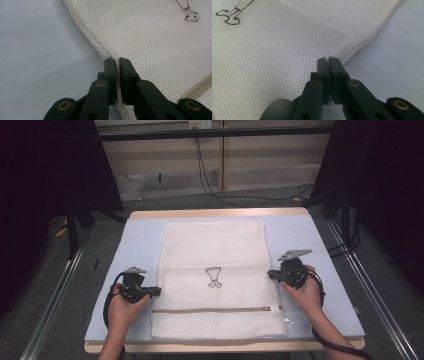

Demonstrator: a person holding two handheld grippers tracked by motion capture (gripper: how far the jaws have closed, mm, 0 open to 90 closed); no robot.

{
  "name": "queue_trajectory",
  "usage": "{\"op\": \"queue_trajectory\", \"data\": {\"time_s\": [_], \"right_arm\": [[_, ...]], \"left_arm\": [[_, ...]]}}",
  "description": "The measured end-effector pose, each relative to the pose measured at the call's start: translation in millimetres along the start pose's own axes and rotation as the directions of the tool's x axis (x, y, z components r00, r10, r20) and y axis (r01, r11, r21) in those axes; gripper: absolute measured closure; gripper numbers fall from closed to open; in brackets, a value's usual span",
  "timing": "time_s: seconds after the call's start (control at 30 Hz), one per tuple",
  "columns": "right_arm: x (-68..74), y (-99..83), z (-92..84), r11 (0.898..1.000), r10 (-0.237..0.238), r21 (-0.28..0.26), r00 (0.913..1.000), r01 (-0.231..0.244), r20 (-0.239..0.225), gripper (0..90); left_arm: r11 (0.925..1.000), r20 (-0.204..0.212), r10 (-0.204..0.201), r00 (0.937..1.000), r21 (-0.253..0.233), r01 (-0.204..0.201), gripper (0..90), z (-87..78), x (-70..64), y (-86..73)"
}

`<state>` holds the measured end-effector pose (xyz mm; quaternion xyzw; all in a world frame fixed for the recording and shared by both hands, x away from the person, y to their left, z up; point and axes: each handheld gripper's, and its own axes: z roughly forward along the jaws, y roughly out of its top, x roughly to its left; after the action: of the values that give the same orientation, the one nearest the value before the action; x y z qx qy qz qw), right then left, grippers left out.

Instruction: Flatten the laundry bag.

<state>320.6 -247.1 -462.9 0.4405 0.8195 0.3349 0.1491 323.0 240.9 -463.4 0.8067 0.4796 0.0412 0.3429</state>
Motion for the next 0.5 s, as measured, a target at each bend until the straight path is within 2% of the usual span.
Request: {"op": "queue_trajectory", "data": {"time_s": [0.1, 0.13, 0.27, 0.37, 0.5], "right_arm": [[0.1, -0.9, 0.9, 1.0, 0.001, -0.004, 1.0, -0.001, 0.007, 88.0], [-0.2, -1.2, 1.3, 1.0, 0.007, -0.007, 1.0, -0.007, -0.006, 88.0], [1.0, -1.0, 0.9, 1.0, -0.003, -0.007, 1.0, 0.003, 0.003, 87.9], [0.6, 0.0, 1.2, 1.0, -0.014, -0.013, 0.9999, 0.014, -0.005, 87.9], [1.5, 0.0, 1.2, 1.0, -0.007, -0.007, 1.0, 0.007, -0.005, 87.9]], "left_arm": [[0.9999, -0.004, 0.01, 0.9999, -0.004, -0.01, 85.4, -0.5, 0.6, 0.3], [0.9999, -0.002, 0.011, 0.9999, 0.001, -0.011, 85.3, -0.5, 0.7, 0.4], [1.0, -0.002, 0.0, 1.0, -0.003, 0.0, 85.4, 0.0, 1.0, 0.4], [1.0, -0.006, 0.008, 1.0, 0.005, -0.008, 85.5, -1.6, 2.5, 1.1], [1.0, -0.012, -0.004, 0.9999, -0.004, 0.004, 85.5, -0.8, 3.7, 0.9]]}}
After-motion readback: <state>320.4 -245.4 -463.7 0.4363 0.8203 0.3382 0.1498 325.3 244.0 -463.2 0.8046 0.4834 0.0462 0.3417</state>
